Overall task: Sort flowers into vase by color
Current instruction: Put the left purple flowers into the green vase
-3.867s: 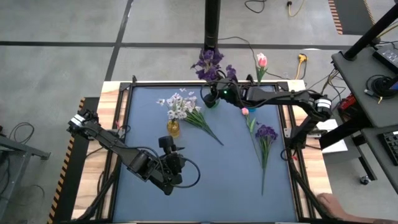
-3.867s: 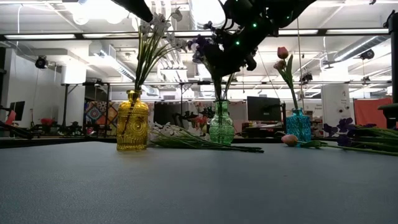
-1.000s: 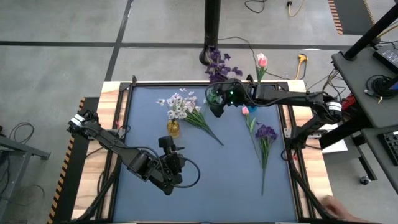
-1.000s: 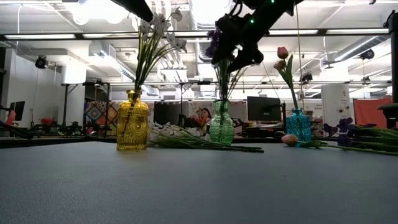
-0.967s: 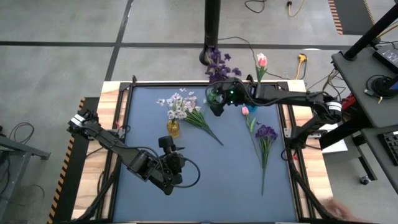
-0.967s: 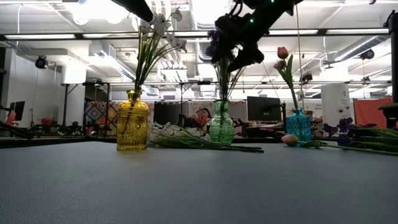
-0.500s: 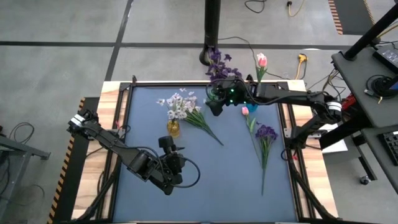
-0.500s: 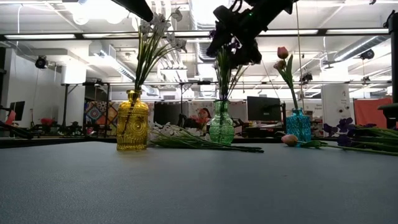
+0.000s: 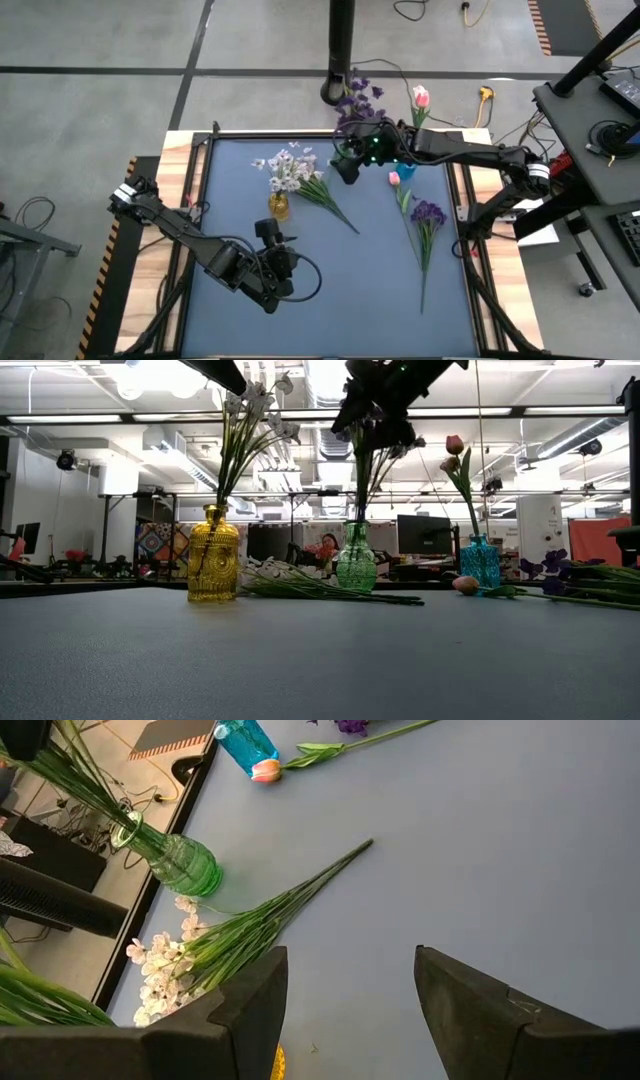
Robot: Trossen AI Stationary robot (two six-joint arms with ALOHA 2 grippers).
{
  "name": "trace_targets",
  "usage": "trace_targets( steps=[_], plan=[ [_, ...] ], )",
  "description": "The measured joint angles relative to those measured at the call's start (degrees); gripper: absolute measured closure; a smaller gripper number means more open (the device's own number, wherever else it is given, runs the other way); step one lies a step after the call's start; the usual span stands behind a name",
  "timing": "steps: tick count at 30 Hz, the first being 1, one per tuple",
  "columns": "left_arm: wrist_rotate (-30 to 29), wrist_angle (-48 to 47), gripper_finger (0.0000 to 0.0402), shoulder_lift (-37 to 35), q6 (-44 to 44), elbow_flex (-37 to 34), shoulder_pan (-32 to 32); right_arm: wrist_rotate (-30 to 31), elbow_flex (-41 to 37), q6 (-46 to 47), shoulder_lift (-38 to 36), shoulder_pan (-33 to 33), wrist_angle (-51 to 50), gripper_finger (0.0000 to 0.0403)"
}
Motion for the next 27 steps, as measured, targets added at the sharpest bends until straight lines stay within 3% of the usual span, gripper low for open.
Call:
trace_targets(
  steps=[12, 17, 27],
  plan=[
    [0.0, 0.0, 0.0200, 0.0, 0.0, 0.0, 0.0, -0.5, -0.3, -8.6, 3.2, 0.0, -3.2, 0.0037],
    [0.0, 0.1, 0.0200, 0.0, 0.0, 0.0, 0.0, -2.9, -0.1, -17.1, 4.6, 0.0, -6.6, 0.0037],
    [0.0, 0.0, 0.0200, 0.0, 0.0, 0.0, 0.0, -1.4, -0.1, -32.2, 4.5, 1.4, -8.2, 0.0037]
  ],
)
